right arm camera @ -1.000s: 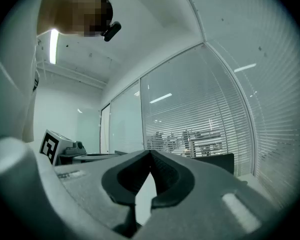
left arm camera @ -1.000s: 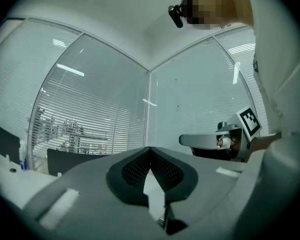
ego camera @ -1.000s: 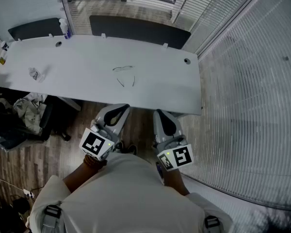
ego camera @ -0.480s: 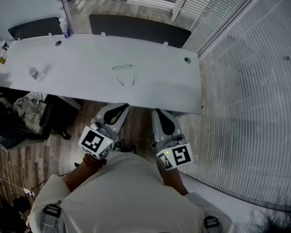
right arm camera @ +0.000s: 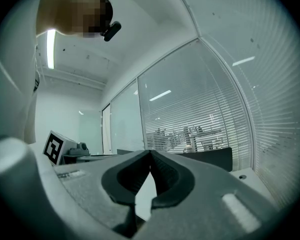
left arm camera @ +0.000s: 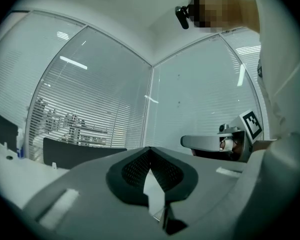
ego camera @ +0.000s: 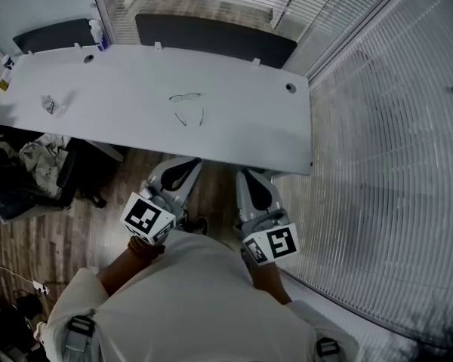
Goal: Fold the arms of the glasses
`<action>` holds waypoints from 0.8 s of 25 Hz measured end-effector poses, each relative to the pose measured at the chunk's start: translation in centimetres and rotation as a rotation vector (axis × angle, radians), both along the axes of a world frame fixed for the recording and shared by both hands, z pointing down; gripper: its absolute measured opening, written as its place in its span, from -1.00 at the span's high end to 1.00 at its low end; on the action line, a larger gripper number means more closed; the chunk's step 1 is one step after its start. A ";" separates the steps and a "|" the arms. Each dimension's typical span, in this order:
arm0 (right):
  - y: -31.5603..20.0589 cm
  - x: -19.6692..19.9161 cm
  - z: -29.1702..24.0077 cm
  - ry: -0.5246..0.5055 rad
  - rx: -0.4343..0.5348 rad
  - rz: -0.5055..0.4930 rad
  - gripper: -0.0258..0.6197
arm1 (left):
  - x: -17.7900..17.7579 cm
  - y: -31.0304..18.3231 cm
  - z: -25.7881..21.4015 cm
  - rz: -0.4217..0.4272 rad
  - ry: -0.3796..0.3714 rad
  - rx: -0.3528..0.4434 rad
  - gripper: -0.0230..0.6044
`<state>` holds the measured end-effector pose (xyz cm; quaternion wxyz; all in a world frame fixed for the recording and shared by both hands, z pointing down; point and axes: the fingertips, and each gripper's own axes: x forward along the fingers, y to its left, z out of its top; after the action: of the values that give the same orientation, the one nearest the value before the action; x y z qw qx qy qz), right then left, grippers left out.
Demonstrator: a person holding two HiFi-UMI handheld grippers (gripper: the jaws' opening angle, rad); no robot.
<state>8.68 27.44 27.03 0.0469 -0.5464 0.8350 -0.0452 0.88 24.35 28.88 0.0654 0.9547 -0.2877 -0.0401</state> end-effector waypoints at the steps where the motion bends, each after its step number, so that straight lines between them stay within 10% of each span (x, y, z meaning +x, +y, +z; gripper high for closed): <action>1: 0.1 0.3 0.0 -0.005 -0.003 -0.005 0.92 | 0.3 0.1 0.0 -0.007 -0.002 -0.006 0.92; 20: -7.6 0.5 1.4 0.010 -0.007 -0.058 0.92 | 0.3 -7.4 1.5 -0.069 -0.012 -0.029 0.92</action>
<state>9.18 19.89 28.39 0.0394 -0.5223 0.8506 -0.0468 1.20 16.91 30.37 0.0763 0.9432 -0.3216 -0.0322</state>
